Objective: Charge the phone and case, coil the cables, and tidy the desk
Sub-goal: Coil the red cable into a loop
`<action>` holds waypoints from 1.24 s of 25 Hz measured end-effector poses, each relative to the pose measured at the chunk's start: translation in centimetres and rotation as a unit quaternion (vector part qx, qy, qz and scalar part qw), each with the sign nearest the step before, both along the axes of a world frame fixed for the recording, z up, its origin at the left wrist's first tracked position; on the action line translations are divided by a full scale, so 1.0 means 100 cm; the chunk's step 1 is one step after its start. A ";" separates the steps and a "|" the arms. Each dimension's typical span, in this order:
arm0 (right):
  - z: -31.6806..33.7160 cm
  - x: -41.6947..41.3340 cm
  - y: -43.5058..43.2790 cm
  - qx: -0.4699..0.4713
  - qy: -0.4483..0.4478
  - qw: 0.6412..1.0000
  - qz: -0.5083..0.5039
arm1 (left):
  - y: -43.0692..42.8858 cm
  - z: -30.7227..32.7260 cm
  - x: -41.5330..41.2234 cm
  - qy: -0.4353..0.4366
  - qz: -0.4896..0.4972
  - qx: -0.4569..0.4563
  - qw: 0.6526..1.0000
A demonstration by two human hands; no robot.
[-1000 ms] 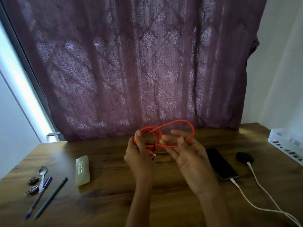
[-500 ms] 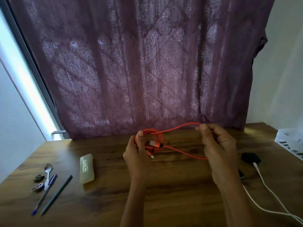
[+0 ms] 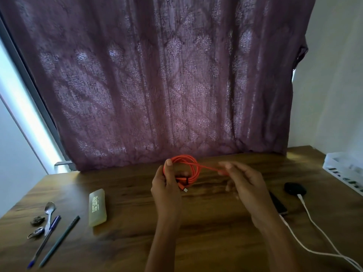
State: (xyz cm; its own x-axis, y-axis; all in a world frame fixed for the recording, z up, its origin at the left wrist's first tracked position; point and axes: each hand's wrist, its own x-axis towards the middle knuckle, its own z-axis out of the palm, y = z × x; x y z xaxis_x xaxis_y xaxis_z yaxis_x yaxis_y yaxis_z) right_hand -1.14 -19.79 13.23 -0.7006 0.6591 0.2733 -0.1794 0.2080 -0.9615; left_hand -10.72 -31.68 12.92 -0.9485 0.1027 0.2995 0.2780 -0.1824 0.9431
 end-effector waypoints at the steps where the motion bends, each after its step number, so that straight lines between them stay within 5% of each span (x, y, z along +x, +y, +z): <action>1: 0.003 -0.002 -0.006 0.014 0.006 1.000 0.016 | 0.005 0.000 0.004 -0.007 -0.012 0.004 1.000; 7: 0.003 -0.008 -0.021 0.051 0.044 0.997 0.033 | 0.019 -0.002 0.021 -0.070 -0.093 0.041 0.992; 13: -0.002 -0.003 -0.004 0.128 0.024 0.991 -0.008 | 0.000 0.009 0.005 -0.077 -0.232 -0.087 0.966; 21: 0.000 0.005 -0.002 0.163 0.040 0.986 -0.020 | 0.002 0.035 0.011 0.045 -0.354 -0.315 0.879; 27: -0.004 0.016 0.010 0.174 0.079 0.981 -0.031 | 0.006 0.019 0.026 0.037 -0.353 -0.243 0.903; 31: -0.017 0.010 0.012 0.217 0.083 0.963 -0.136 | 0.009 0.018 0.037 -0.021 -0.349 -0.154 0.924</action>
State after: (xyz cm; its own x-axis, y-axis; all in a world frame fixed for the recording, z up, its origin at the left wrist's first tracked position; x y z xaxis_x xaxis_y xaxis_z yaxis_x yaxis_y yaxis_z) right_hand -0.12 -18.61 11.55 -0.4404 0.6104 0.6584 -0.2055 0.6453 -0.7357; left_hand -7.05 -30.78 14.72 -0.6290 0.7683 0.1187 0.1560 -0.0249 0.9874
